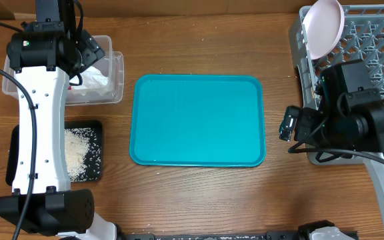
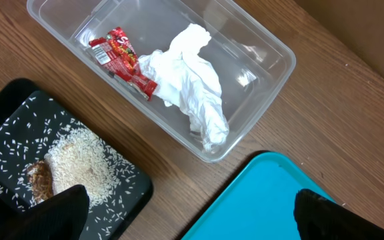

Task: Sort waste into correct bins and load items into the dishwasher

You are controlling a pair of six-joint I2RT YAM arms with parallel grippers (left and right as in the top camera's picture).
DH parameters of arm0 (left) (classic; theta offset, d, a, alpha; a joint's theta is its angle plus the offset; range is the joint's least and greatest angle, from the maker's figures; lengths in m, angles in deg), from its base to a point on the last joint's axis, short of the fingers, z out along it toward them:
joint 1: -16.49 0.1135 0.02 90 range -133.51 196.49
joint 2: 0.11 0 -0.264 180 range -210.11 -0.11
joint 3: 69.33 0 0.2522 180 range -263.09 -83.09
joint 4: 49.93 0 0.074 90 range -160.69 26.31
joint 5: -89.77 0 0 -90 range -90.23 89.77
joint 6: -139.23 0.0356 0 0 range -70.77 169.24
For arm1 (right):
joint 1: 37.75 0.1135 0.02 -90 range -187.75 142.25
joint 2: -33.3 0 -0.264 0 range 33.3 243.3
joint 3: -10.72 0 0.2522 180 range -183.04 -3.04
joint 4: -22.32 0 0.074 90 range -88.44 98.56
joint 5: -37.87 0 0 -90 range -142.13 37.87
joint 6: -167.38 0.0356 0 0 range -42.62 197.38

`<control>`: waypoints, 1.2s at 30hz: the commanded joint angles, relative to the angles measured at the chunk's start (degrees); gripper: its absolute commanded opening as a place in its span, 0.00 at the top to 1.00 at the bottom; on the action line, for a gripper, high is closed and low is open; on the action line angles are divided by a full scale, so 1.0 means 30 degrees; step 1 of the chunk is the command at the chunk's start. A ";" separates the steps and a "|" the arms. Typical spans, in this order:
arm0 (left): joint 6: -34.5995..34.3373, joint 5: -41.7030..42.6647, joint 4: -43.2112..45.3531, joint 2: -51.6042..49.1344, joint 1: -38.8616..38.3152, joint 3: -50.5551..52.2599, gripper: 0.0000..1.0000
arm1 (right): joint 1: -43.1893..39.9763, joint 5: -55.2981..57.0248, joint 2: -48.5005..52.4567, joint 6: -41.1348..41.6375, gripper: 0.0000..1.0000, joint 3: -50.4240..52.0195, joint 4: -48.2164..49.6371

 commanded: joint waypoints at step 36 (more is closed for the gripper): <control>-0.0262 0.0058 0.0007 -0.0029 -0.0007 -0.0117 0.00 | -0.4554 -0.4357 -2.1325 -0.5413 0.00 1.8513 1.7150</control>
